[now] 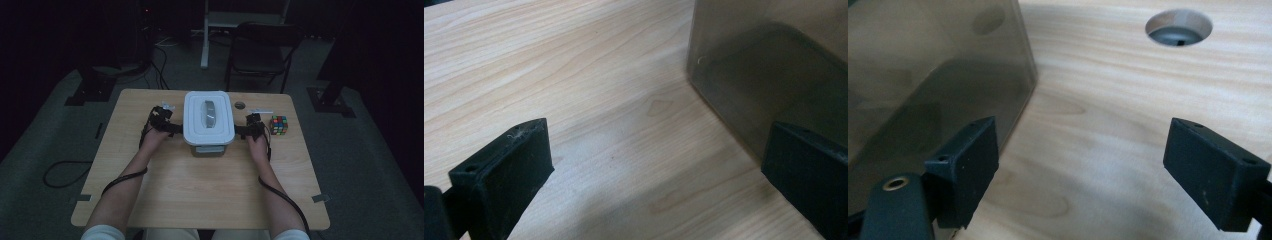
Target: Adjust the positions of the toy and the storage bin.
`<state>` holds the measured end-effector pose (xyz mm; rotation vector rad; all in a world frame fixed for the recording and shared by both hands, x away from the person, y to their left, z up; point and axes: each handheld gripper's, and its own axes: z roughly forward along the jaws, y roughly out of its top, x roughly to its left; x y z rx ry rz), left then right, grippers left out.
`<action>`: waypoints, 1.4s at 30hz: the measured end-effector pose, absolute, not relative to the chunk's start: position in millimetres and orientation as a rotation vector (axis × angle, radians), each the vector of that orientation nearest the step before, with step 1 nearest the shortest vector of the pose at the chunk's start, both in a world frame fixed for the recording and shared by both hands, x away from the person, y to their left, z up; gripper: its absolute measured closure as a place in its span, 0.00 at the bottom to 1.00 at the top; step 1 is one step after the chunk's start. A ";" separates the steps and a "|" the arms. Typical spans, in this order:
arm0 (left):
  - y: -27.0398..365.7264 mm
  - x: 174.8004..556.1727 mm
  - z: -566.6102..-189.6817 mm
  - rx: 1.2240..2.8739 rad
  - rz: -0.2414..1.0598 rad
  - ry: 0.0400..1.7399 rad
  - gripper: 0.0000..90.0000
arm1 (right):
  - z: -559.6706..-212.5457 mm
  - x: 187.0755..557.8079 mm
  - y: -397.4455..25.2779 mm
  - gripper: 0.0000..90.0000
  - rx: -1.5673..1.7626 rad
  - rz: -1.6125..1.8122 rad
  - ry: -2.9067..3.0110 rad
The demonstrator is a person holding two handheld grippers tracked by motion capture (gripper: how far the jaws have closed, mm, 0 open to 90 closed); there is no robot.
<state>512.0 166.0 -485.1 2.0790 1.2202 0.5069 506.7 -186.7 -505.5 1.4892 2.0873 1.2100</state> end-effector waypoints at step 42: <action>149.0 456.2 -477.8 2.147 0.495 1.108 0.01 | -497.5 454.2 -190.1 0.24 1.370 1.304 2.219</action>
